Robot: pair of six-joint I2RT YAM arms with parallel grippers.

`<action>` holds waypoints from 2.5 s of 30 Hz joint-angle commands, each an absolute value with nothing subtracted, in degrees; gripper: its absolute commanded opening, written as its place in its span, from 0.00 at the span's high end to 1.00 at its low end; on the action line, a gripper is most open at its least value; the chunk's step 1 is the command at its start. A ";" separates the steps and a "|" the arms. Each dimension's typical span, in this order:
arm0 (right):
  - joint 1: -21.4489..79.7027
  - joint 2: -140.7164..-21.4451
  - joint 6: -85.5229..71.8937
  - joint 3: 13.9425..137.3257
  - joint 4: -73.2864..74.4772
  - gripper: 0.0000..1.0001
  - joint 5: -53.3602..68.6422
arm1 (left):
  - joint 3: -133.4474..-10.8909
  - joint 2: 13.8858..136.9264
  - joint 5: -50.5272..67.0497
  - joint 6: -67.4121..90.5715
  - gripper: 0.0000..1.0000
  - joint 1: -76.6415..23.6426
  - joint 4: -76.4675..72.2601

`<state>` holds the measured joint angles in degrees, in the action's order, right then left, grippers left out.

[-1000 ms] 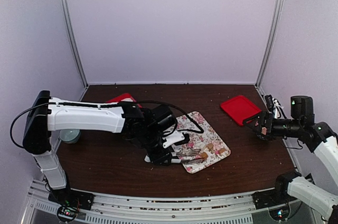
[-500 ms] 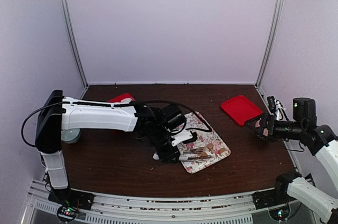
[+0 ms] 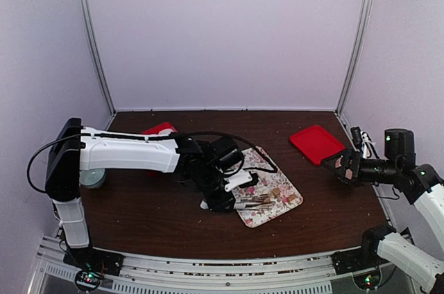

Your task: Pack the chocolate

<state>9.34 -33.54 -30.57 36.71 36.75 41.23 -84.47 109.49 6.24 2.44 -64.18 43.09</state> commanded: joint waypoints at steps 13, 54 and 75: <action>9.05 -35.72 -32.00 35.33 32.15 0.00 41.36 | -74.09 84.61 9.93 7.50 0.81 -49.22 45.45; 9.05 -44.48 -34.17 37.40 26.42 0.00 41.05 | -80.44 95.39 5.68 9.32 0.77 -9.35 51.77; 9.05 -44.12 -34.74 38.04 26.43 0.00 40.78 | -82.53 96.30 6.18 9.09 0.60 -8.93 52.45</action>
<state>9.34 -45.17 -34.48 37.23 27.53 41.89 -80.62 98.48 5.26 8.95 -9.47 53.84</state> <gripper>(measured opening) 0.999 0.397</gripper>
